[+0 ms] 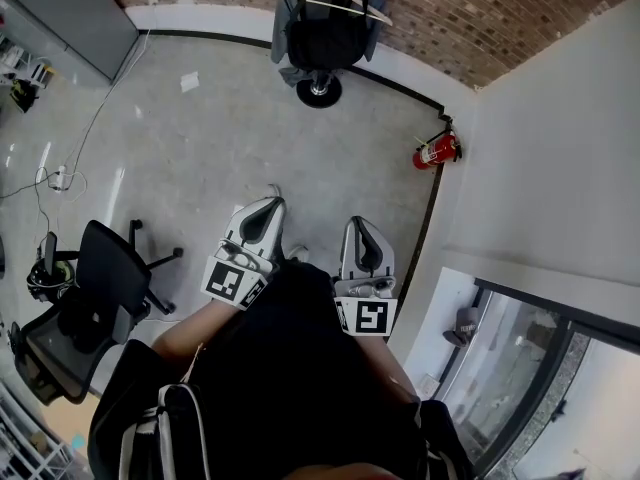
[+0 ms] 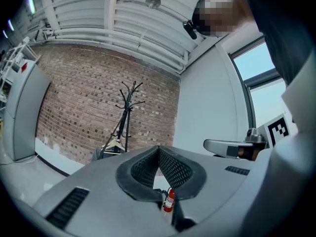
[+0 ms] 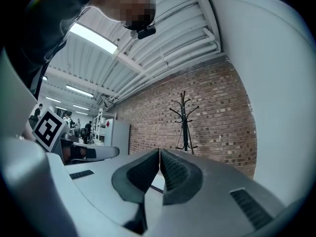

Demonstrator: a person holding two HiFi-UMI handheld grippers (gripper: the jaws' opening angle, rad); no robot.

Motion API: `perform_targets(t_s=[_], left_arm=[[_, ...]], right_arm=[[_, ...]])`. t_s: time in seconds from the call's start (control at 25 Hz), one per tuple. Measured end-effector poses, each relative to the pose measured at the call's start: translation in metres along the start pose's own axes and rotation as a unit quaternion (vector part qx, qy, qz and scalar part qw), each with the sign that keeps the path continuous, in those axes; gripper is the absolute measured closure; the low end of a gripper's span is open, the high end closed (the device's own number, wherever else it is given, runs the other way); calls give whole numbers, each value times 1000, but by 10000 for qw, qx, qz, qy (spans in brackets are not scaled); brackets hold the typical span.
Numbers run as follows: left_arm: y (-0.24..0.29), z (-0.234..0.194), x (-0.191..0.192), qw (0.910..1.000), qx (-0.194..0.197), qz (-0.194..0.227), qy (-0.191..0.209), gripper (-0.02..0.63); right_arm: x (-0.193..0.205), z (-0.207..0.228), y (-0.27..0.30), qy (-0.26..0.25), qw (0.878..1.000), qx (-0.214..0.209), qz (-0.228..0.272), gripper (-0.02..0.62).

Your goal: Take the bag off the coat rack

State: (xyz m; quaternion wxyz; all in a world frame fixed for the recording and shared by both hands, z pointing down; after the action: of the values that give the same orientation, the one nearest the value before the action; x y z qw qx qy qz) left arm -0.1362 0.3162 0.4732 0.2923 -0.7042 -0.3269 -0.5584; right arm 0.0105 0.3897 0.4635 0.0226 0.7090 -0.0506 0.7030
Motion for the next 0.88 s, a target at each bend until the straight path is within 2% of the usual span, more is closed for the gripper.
perform_targets(t_s=[0.28,0.56,0.88], left_arm=[[20,-7,10,9996,113,-30,-254,588],[51,-27,9,9997,184,-25,-132,588],[106,-72,-5,9992,383,-79,-44,588]], right_arm=[[6,12,11,72,9999,86,-108,575],[11,32,41,178,9995,202,-147,575],[11,54,110,226,9986,428,-216,575]])
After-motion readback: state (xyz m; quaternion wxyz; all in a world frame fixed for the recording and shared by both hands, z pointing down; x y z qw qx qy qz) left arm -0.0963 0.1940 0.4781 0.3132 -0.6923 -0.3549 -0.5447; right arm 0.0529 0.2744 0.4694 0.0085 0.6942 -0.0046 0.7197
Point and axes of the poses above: the fingertips, and each gripper's own axes: y forward along the fingers, z to its right, x out of its underside, the point moved 4 cm from there along -y, backward along the fingers, and after that the axes turned 1 degree about z, right-handed, at the moved point
